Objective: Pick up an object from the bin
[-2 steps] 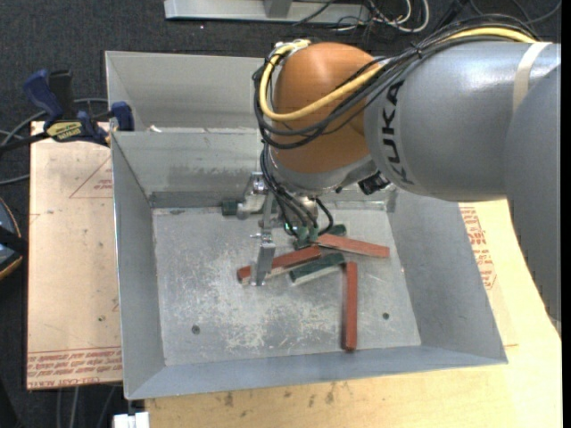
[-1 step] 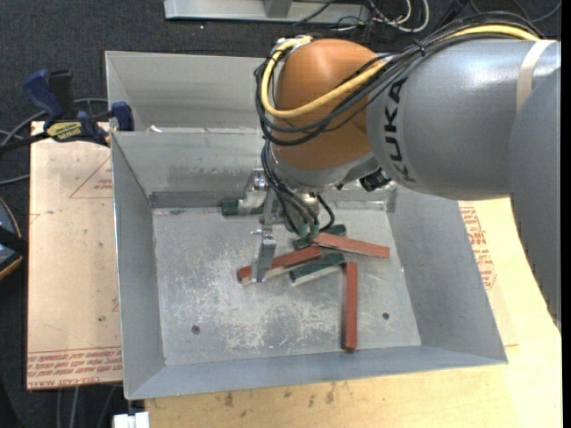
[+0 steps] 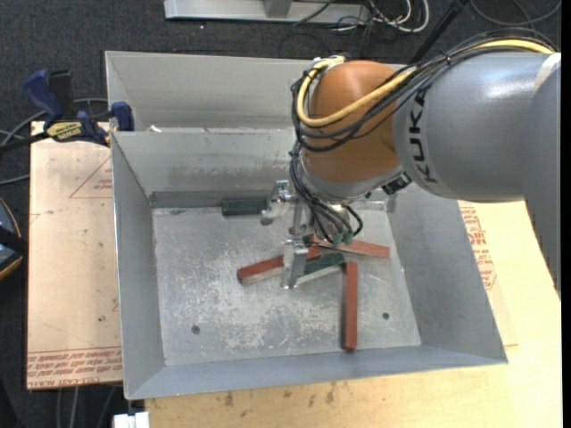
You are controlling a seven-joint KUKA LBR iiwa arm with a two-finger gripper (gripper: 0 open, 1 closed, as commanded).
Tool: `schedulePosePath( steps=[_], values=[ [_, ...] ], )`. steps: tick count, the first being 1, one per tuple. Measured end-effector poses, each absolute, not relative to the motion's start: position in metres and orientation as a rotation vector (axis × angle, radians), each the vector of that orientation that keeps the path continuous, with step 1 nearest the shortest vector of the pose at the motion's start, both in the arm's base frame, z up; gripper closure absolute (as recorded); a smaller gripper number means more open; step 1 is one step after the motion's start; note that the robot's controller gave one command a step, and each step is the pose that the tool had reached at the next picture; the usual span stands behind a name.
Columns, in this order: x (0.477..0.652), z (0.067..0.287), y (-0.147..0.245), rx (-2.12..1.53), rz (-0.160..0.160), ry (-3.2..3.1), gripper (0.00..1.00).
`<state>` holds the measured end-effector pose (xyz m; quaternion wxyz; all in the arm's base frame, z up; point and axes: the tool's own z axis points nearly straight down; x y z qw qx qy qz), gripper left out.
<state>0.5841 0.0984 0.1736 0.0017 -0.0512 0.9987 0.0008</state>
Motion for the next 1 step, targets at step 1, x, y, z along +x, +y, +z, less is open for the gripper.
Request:
schedulePosePath(
  steps=[1],
  values=[
    [0.5821, 0.1482, 0.0722, -0.103, 0.001, 3.139, 0.00]
  ],
)
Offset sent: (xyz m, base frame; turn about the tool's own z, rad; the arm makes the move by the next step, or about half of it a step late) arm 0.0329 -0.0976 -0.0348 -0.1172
